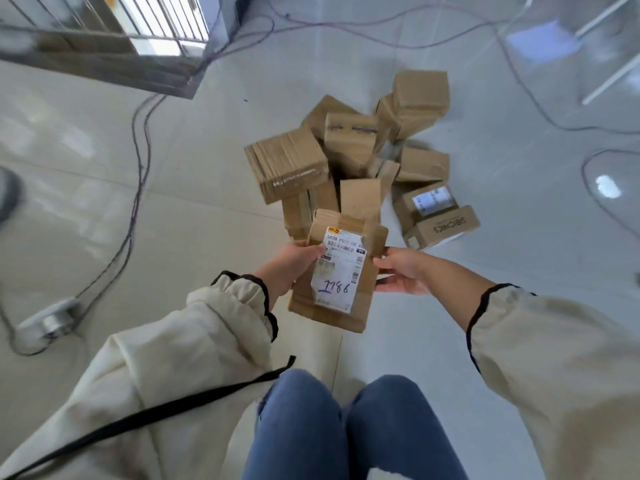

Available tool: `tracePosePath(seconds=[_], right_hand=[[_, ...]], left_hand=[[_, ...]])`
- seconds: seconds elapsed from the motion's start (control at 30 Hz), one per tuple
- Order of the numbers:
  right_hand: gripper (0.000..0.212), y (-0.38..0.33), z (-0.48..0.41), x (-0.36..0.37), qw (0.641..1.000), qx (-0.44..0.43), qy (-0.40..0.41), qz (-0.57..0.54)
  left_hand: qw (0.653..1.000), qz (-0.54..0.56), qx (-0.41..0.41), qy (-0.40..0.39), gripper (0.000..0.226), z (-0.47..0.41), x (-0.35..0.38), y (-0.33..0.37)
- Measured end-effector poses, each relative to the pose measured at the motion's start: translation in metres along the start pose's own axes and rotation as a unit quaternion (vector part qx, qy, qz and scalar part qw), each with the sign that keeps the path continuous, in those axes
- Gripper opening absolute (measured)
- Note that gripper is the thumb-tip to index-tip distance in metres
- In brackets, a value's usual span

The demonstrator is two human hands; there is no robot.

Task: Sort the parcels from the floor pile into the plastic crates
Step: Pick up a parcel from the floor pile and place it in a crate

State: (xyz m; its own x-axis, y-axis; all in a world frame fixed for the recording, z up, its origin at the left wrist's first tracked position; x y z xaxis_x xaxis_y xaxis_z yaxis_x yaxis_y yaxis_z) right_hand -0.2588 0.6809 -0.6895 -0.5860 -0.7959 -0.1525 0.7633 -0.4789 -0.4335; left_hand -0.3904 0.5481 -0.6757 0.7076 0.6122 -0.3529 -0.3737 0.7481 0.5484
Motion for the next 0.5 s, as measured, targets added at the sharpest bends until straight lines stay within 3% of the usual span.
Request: tracePosePath(seconds=[0.17, 0.27, 0.5], right_hand=[[0.019, -0.073, 0.159, -0.038, 0.999, -0.031, 0.027, 0.008], [0.019, -0.094, 0.233, -0.058, 0.998, -0.029, 0.048, 0.008], [0.010, -0.131, 0.330, -0.088, 0.996, -0.047, 0.061, -0.036]], left_hand=[[1.000, 0.010, -0.002, 0.005, 0.015, 0.139, -0.055, 0.094], [1.000, 0.008, -0.010, -0.007, 0.021, 0.208, -0.074, 0.132], [0.999, 0.011, 0.030, 0.005, 0.026, 0.286, -0.091, 0.189]])
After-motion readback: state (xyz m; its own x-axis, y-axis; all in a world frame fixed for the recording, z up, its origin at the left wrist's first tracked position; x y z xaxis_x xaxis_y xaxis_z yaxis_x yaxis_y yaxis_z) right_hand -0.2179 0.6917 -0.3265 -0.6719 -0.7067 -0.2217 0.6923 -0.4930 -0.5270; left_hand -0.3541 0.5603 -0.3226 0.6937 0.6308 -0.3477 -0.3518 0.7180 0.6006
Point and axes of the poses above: each hand's wrist, its own z-axis away from the middle knuckle, its own x-axis out of the palm, y = z × x, the point moved 7 cm from there along -z, towards the middle knuckle, and after that the axes turned 15 degrees about y, right-handed, at the moved point
